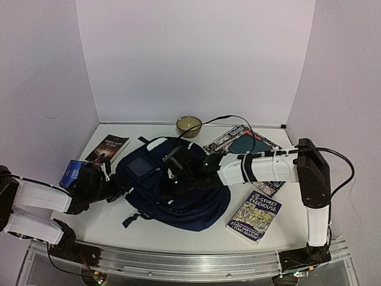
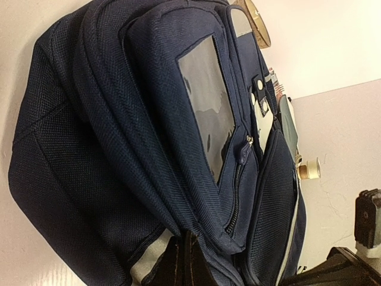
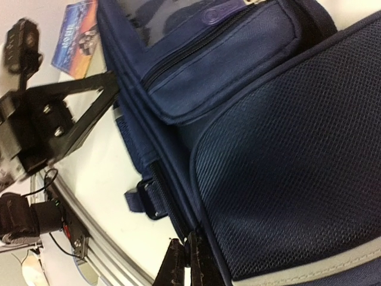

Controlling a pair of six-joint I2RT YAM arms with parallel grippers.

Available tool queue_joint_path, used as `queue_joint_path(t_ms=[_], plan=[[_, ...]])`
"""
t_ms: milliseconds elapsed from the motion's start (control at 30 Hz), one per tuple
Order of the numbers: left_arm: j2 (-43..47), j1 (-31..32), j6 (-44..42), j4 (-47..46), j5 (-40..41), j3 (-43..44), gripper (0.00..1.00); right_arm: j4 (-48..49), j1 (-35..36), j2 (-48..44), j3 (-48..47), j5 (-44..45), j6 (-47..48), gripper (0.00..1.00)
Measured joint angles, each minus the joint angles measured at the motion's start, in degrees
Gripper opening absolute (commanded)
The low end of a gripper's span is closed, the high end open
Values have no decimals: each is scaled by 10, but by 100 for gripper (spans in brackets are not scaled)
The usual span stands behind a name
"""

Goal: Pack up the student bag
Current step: Zip the student bag into the second largest pocket of the bag.

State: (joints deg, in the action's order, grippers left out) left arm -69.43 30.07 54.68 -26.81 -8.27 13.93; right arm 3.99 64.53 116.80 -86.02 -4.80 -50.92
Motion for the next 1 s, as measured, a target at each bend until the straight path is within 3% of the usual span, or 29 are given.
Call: queue_joint_path(t_ms=[333, 700, 1000], plan=[[37, 19, 11, -18, 35, -40, 0, 1, -5, -28, 25, 11, -10, 0], [6, 36, 10, -65, 35, -28, 0, 48, -5, -177, 194, 37, -15, 0], [-31, -11, 7, -52, 88, -19, 0, 20, -14, -259, 272, 81, -9, 0]])
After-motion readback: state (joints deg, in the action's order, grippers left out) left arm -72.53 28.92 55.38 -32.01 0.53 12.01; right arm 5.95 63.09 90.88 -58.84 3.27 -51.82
